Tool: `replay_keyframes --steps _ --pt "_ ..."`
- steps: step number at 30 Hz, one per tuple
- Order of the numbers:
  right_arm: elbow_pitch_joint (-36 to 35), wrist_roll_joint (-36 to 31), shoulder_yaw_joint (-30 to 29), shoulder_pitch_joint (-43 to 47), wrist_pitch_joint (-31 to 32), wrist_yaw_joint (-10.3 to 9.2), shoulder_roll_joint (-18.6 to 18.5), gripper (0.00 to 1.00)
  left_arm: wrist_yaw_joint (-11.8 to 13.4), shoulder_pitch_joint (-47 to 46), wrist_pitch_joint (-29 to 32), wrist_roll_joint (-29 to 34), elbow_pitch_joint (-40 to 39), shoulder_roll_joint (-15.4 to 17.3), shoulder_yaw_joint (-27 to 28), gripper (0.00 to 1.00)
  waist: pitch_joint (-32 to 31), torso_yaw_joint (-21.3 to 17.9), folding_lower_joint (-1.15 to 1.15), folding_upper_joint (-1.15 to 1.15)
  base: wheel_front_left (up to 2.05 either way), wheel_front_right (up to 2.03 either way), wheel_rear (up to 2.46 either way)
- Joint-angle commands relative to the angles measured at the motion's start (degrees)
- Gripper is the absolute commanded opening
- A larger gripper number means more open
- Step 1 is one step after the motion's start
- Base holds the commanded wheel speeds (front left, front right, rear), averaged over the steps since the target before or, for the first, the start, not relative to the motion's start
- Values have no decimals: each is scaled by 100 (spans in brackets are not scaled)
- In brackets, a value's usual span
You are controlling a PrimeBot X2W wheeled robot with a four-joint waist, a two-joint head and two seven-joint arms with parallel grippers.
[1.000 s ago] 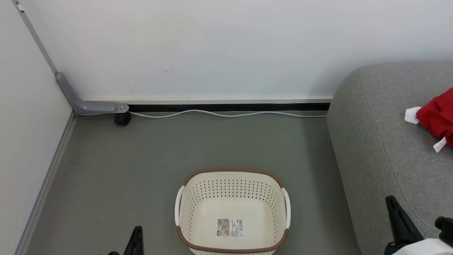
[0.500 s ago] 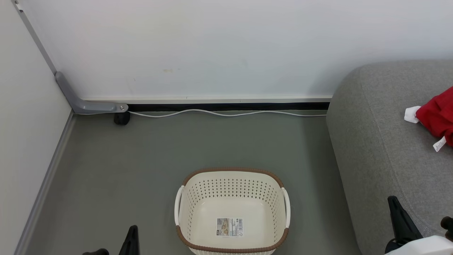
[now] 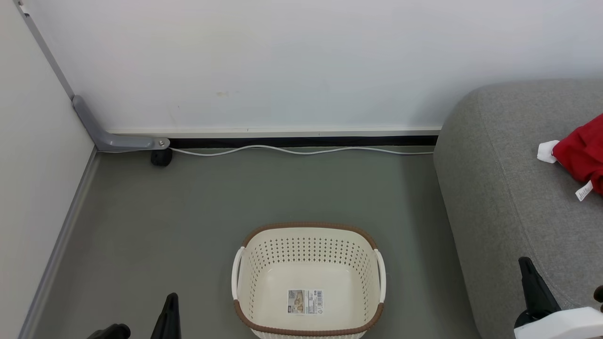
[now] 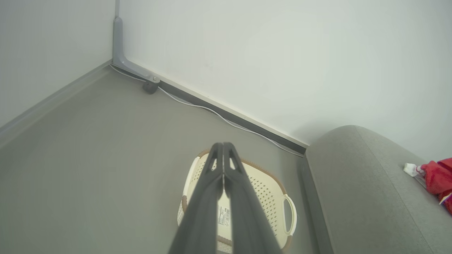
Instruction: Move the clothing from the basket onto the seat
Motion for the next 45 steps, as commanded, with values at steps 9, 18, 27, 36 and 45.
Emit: replay_keyframes --steps 9,18,27,36,45 --pt "-183 532 -141 -268 189 7 20 0 -147 -375 159 -718 -118 85 182 0 3 -8 -1 0 0 0 0" --pt "-202 970 -246 -313 341 9 116 0 -249 -485 298 -1319 -103 99 276 0 5 -16 -1 0 0 0 0" --pt "-220 1407 -351 -359 493 10 213 0 -350 -595 441 -1915 -87 111 373 0 8 -23 -1 0 0 0 0" --pt "-239 1845 -457 -404 646 11 309 0 -451 -706 587 -2509 -70 119 474 0 10 -31 -1 0 0 0 0" --pt "-257 2283 -562 -450 798 13 406 0 -552 -818 736 -3099 -53 125 579 0 13 -39 -1 0 0 0 0"
